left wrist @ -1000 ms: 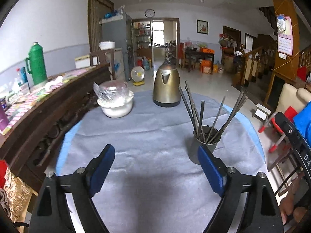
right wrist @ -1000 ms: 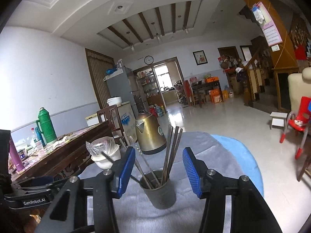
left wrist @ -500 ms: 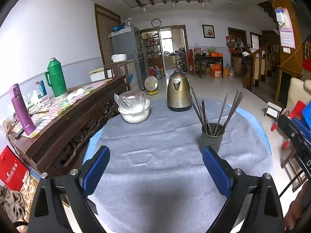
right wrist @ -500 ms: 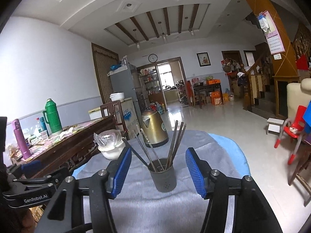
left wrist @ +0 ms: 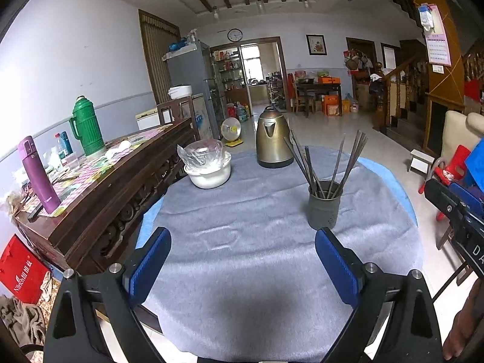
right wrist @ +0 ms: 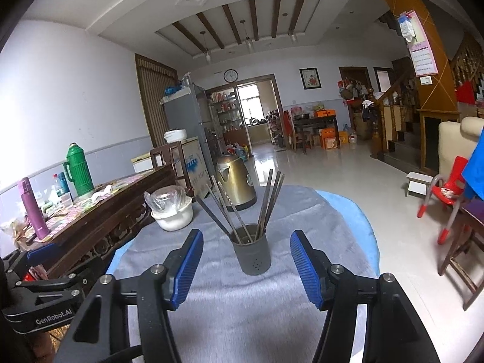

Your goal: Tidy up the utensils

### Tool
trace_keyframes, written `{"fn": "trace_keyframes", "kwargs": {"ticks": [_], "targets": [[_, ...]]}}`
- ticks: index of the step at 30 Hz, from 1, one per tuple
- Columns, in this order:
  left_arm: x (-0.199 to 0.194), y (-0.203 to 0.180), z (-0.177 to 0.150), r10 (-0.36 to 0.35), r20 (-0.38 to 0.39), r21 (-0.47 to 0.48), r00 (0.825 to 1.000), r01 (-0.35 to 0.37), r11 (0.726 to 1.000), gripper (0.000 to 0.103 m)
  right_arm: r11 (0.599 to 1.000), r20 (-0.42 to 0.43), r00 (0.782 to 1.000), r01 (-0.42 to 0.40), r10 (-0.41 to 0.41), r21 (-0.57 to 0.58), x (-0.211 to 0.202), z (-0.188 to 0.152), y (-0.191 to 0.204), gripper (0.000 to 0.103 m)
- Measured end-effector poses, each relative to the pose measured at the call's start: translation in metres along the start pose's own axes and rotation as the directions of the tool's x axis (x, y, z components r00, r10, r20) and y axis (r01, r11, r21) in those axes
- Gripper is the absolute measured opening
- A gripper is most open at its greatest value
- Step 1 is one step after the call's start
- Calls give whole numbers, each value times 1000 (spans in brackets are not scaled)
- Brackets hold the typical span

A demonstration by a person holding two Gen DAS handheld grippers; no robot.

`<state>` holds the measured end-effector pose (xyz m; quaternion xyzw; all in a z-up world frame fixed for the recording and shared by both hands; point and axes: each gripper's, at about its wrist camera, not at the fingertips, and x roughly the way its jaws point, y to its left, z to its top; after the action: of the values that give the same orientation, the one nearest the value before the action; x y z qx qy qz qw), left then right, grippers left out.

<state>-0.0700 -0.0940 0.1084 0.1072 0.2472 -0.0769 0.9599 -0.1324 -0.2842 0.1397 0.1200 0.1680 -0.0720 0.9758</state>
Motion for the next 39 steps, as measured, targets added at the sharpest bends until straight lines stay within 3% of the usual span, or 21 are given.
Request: {"fn": "trace_keyframes", "kwargs": {"ticks": [39], "targets": [[-13,27,-6,5,7,-31,1000,-5,999,96,1000,-115,993,26,-24,17,-18,-28,23,66]]}}
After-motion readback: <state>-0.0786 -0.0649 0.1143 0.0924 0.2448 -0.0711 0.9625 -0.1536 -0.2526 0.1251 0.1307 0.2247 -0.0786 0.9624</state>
